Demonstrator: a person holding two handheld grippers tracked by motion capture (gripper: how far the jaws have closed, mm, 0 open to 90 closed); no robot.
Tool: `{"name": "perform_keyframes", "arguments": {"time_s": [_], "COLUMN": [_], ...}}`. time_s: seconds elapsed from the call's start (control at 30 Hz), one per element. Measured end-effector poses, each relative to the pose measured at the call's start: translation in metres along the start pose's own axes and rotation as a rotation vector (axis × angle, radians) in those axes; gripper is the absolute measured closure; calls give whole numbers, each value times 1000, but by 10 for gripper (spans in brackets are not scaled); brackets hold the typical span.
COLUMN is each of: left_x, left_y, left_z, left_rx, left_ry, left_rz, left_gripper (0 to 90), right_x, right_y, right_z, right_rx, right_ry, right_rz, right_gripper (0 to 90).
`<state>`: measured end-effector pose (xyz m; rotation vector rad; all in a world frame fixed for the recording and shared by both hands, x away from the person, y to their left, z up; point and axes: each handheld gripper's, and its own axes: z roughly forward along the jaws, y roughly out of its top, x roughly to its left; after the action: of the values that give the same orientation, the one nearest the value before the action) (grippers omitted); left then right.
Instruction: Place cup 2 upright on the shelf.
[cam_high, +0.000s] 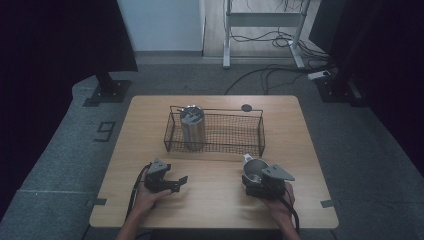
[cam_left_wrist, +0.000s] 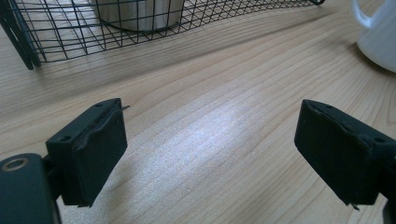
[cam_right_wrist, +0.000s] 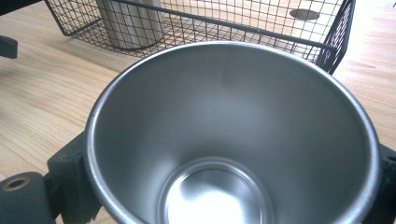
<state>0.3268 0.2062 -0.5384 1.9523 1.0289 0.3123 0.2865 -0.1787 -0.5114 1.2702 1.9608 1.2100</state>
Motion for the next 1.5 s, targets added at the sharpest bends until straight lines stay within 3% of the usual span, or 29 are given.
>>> {"name": "perform_keyframes", "arguments": {"time_s": [0.3,0.57,1.03,1.5], "left_x": [2,3,7,7], "left_y": [0,0,-1,-1], "left_z": [-1,-3,-5,-5], "left_rx": [1,-2,-6,-3], "left_ry": [4,7,22,25], "left_rz": [-8,-15,-34,-35], "left_gripper": [96,111,117,117], "right_x": [1,1,0,-1], "right_y": [5,14,39,62], "right_z": [-2,-10,-23,-23], "right_rx": [6,-20,-84,-100], "right_ry": [3,17,53,77], "right_rz": [-23,-12,-8,-19], "right_gripper": [67,67,67,68]}}
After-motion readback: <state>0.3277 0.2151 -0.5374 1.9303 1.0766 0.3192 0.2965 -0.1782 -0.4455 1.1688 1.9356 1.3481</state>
